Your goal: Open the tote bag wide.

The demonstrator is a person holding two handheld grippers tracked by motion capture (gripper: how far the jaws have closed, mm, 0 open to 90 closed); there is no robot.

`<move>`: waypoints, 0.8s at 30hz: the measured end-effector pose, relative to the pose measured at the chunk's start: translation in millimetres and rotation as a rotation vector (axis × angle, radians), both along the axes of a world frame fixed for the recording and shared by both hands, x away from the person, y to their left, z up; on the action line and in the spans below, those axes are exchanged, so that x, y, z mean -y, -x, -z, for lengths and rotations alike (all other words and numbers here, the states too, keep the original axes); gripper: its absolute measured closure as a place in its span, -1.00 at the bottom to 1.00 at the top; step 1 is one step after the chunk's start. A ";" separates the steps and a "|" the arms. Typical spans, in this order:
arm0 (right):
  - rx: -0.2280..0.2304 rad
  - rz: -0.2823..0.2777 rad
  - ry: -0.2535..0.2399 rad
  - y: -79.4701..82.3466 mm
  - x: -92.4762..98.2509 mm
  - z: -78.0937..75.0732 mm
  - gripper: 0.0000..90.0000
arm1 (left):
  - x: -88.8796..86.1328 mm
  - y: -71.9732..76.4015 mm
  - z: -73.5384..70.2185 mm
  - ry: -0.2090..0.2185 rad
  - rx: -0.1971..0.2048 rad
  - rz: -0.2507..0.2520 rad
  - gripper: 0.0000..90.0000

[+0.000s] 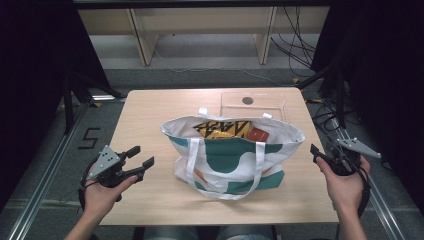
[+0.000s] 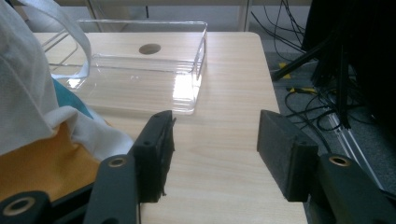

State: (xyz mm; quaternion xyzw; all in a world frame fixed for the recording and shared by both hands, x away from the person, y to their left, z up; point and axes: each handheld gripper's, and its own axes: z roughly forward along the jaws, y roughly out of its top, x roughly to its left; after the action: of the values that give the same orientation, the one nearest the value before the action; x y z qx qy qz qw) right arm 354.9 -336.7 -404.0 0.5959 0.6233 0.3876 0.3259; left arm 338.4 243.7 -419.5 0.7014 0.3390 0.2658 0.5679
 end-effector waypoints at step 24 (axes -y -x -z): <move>-0.030 -0.025 -0.025 1.5 -5.2 -0.5 0.02 | 154.4 -29.2 -78.7 -0.262 0.092 0.350 0.05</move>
State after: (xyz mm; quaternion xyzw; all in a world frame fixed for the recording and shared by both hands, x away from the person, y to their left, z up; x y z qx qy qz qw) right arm 353.4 -331.5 -403.6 0.5980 0.6306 0.3903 0.3040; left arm 367.6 89.3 -340.8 0.8044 0.1487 0.2366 0.5242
